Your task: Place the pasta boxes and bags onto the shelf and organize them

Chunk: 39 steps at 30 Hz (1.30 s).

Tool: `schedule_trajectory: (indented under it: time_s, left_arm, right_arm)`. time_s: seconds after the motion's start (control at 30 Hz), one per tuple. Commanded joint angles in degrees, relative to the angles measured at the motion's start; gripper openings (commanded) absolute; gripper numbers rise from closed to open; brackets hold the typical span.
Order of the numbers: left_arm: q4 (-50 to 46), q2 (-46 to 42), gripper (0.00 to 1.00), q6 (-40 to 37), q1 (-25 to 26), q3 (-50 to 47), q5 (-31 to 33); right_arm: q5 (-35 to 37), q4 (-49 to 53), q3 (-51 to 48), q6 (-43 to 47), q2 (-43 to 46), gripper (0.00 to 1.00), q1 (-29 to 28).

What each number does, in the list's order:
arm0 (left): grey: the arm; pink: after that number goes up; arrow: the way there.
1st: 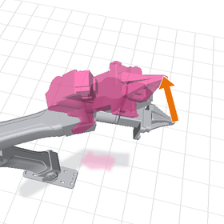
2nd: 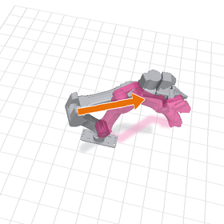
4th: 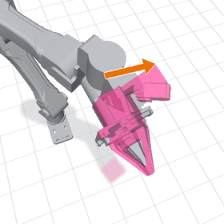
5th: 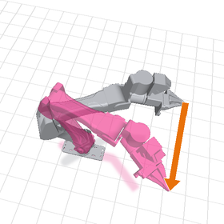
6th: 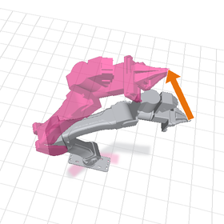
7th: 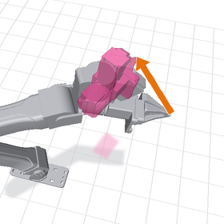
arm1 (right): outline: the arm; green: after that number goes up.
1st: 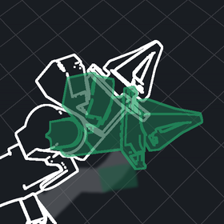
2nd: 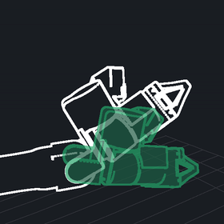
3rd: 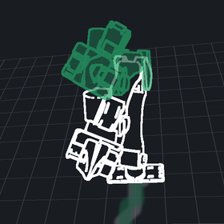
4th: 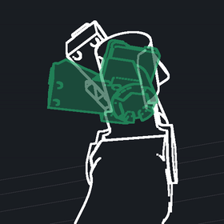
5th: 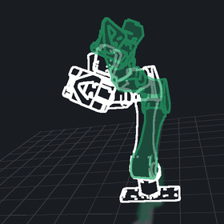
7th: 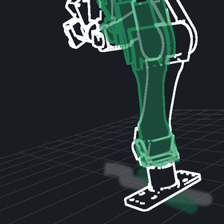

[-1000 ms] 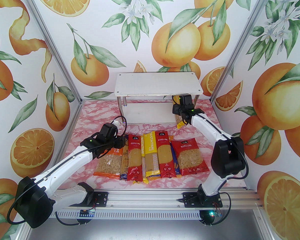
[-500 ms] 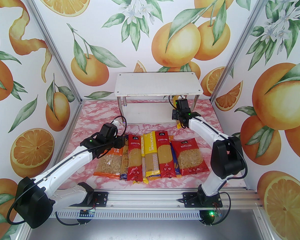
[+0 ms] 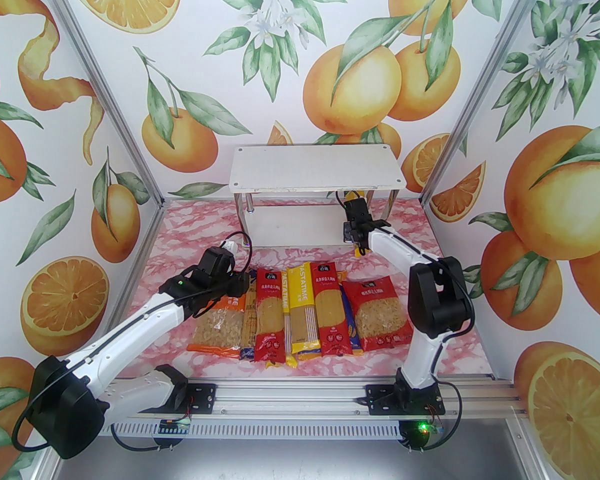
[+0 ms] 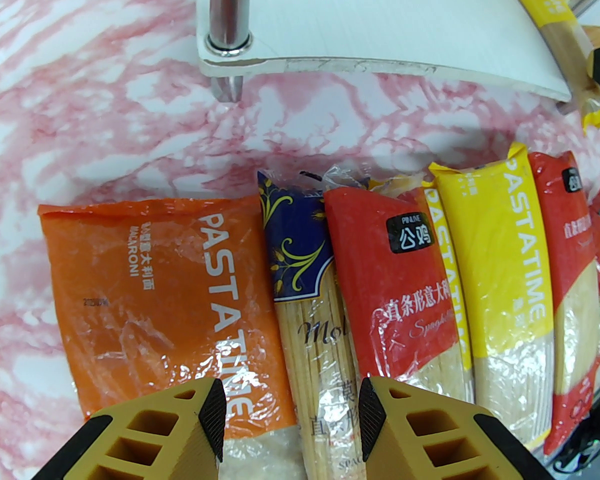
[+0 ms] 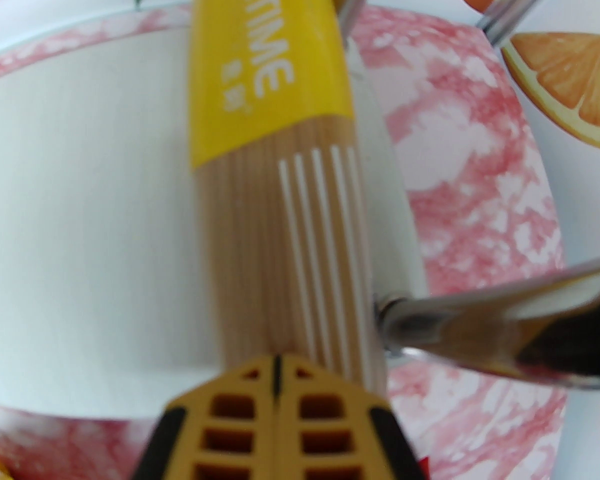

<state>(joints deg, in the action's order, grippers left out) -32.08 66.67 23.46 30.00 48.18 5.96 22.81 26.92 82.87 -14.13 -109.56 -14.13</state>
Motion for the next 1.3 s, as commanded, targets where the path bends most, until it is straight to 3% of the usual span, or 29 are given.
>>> schedule_trajectory:
  time_s: [0.0, 0.17, 0.37, 0.53, 0.67, 0.9, 1.07, 1.17, 1.27]
  left_arm:
    - [-0.2, -0.3, 0.49, -0.5, -0.3, -0.6, 0.4]
    - [-0.1, -0.2, 0.50, -0.5, -0.3, -0.8, 0.4]
    - [0.5, -1.1, 0.52, -0.5, -0.3, -1.7, 0.6]
    - [3.6, -4.0, 0.52, -1.1, 0.0, -3.3, -0.8]
    - [3.7, -6.5, 0.51, -1.7, 2.2, -3.1, -0.5]
    - [2.3, -6.8, 0.50, -1.3, 9.5, -1.6, 0.6]
    - [4.2, -3.2, 0.49, 1.0, 13.9, -2.1, 1.1]
    - [6.5, -1.7, 0.51, 2.7, 14.2, -3.0, -0.1]
    - [8.7, -0.7, 0.55, 3.2, 14.2, -3.5, -2.8]
  right_arm:
    - [2.8, 3.2, 3.0, -0.9, -2.5, 0.00, 1.0]
    - [1.7, 4.1, 5.2, -0.9, -3.7, 0.00, 1.6]
    - [-1.6, 4.0, 6.0, -0.1, -1.7, 0.07, 1.7]
    - [-5.7, 2.7, 3.4, 1.8, 4.7, 0.33, -0.2]
    - [-6.1, 5.3, 0.2, 2.5, 10.9, 0.42, -4.1]
    - [-8.0, 10.6, -12.8, -3.1, 26.3, 0.41, -13.9]
    - [-11.5, 14.5, -23.0, -13.3, 36.3, 0.48, -20.8]
    - [-12.2, 13.8, -29.5, -19.6, 41.5, 0.57, -24.3]
    - [-12.3, 13.0, -33.5, -24.5, 43.8, 0.59, -28.2]
